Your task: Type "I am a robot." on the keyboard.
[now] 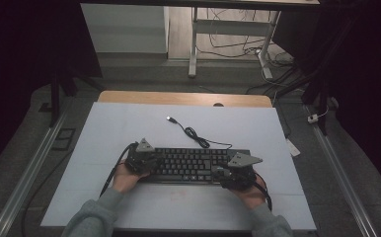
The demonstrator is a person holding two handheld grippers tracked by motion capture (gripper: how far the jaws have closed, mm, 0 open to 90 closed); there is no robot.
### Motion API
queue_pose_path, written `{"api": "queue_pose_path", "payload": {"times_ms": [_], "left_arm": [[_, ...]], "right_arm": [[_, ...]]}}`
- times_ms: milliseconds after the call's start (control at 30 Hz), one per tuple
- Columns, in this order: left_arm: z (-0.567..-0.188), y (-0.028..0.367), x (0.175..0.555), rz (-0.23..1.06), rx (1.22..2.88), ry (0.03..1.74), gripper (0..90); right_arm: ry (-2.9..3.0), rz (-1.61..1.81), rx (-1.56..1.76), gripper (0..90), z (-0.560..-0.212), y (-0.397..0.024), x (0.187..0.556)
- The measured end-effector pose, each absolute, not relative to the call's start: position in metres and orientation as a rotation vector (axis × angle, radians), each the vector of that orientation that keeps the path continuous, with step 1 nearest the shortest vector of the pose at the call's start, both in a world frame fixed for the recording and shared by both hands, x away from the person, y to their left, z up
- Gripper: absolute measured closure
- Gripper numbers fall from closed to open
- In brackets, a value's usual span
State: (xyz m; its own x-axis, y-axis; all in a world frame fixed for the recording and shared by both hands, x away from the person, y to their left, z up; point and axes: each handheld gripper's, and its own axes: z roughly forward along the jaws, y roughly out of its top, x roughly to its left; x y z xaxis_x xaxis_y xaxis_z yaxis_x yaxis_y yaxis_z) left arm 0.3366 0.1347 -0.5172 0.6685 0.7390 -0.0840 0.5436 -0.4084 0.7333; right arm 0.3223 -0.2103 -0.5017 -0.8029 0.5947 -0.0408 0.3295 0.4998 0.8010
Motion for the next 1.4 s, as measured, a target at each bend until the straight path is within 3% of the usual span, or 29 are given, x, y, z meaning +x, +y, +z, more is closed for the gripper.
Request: {"api": "queue_pose_path", "payload": {"times_ms": [1400], "left_arm": [[-0.5186,0.1355,0.338,0.356,2.098,1.003,87.8]], "right_arm": [[2.452,1.178,0.776,47.6,-0.5038,-0.2096,0.3239]]}}
